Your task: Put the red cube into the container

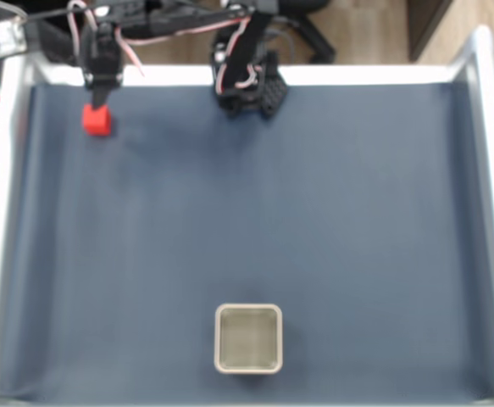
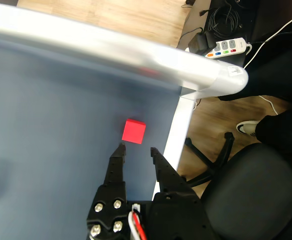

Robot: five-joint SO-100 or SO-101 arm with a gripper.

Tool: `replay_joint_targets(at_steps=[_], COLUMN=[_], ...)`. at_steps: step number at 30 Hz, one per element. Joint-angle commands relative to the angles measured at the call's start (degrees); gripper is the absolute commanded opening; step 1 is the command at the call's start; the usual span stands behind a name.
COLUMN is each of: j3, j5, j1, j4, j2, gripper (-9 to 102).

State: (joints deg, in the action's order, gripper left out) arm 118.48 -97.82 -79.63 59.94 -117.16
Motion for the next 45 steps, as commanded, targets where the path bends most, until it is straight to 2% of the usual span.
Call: replay_joint_targets(at_steps=[1, 8, 12, 18, 28, 45], j3=[-2.7, 1.2, 4.4, 11.3, 14.2, 14.3], j5=[0.3, 3.4, 1.8, 1.7, 3.7, 4.8], j1=[-0.4, 0.2, -0.4, -0.6, -0.6, -0.1], j4=[-3.1, -11.2, -13.4, -23.8, -31.5, -34.5], j2=[1.5, 4.1, 4.1, 5.0, 9.8, 12.0], gripper=[21, 31, 32, 33, 32, 24])
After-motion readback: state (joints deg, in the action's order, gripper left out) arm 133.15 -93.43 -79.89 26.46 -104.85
